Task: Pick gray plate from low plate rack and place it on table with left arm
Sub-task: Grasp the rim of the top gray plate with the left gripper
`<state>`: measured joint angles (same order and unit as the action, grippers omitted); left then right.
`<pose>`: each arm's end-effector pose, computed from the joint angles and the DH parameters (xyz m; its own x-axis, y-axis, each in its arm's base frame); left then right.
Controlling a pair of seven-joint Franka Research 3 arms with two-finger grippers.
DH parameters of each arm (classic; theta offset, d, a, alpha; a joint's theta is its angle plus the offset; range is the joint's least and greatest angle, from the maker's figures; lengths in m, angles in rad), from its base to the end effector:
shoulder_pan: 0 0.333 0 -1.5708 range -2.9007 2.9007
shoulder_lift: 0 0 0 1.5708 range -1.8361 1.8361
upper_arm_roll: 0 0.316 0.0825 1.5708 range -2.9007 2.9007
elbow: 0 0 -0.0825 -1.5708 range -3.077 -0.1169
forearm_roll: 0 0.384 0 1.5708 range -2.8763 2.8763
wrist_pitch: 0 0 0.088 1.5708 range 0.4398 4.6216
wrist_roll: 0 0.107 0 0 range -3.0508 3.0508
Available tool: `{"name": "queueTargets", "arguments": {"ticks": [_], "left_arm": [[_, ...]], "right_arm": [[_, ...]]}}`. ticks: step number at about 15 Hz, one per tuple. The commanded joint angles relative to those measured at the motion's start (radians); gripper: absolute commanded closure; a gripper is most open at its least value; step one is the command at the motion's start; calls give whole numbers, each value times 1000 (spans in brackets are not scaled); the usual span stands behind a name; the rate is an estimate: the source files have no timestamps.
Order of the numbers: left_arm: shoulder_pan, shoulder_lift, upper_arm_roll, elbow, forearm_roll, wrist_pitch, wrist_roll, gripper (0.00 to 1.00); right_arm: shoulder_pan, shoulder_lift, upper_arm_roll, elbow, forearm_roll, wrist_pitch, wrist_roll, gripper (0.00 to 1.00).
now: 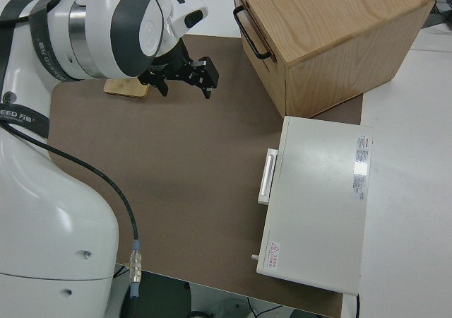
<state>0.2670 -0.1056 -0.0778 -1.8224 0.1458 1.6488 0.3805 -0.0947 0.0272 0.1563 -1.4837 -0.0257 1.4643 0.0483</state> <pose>0.5097 0.1106 0.5700 0.9729 -0.1971 -0.1206 -0.2110 -0.9707 -0.1153 0.5515 0.0297 0.6412 0.9989 0.0107 -0.0451 0.0117 -0.9997 0.0236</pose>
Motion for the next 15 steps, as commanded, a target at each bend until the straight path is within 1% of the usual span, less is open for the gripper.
{"name": "queueTargets", "arguments": {"ticks": [1,7,10,15], "left_arm": [[24,-43,24,-129,11,114,32,0],[23,-60,24,-222,6,166,32,0],[26,-97,26,-326,6,245,31,0],[34,-100,35,-405,6,331,31,0]], "right_arm": [[7,0,-6,6,3,-1,4,17],[7,0,-6,6,3,-1,4,17],[7,0,-6,6,3,-1,4,17],[7,0,-6,6,3,-1,4,17]]}}
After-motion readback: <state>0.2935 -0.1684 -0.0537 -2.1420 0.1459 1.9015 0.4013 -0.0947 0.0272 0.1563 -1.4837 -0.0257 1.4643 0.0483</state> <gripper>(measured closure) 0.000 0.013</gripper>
